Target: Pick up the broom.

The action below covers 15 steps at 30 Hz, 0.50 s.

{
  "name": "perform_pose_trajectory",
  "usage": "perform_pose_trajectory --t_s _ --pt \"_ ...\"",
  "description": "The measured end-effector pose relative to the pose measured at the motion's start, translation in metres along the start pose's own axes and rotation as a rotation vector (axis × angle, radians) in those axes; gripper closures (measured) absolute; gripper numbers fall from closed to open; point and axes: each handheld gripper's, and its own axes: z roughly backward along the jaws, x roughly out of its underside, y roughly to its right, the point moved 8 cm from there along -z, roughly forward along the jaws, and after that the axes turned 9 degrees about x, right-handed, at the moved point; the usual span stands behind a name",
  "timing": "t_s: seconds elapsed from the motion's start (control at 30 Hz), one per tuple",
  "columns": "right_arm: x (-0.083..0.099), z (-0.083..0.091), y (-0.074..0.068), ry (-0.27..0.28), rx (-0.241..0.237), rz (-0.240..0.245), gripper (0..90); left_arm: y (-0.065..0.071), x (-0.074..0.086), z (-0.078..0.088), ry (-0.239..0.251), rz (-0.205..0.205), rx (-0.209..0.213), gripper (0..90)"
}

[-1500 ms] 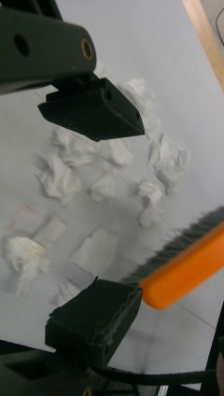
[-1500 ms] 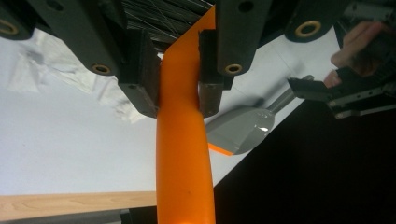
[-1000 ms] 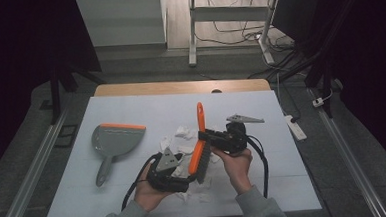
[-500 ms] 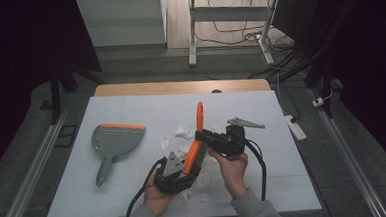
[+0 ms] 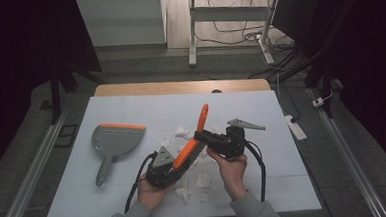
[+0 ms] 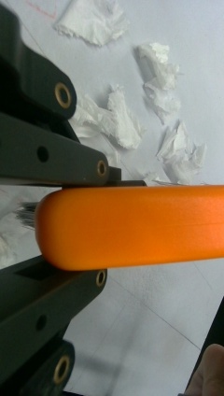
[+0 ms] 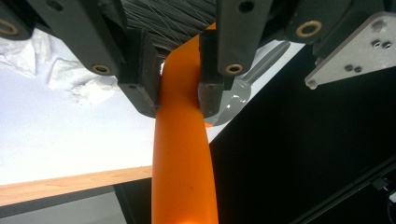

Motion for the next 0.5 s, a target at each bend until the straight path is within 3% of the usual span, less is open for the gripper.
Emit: perform_pose_trajectory --t_s 0.13,0.3,0.5 --pt "-0.002 0.001 -0.002 0.003 -0.011 0.012 69.5 -0.002 -0.002 0.006 -0.002 -0.019 -0.003 79.0" --pt "-0.005 0.002 -0.005 0.018 -0.009 0.109 62.7 -0.006 -0.004 0.012 -0.007 -0.039 -0.002 79.5" --pt "-0.016 0.013 -0.004 0.039 -0.010 0.150 51.5 -0.014 -0.005 0.021 -0.024 -0.046 -0.005 79.6"
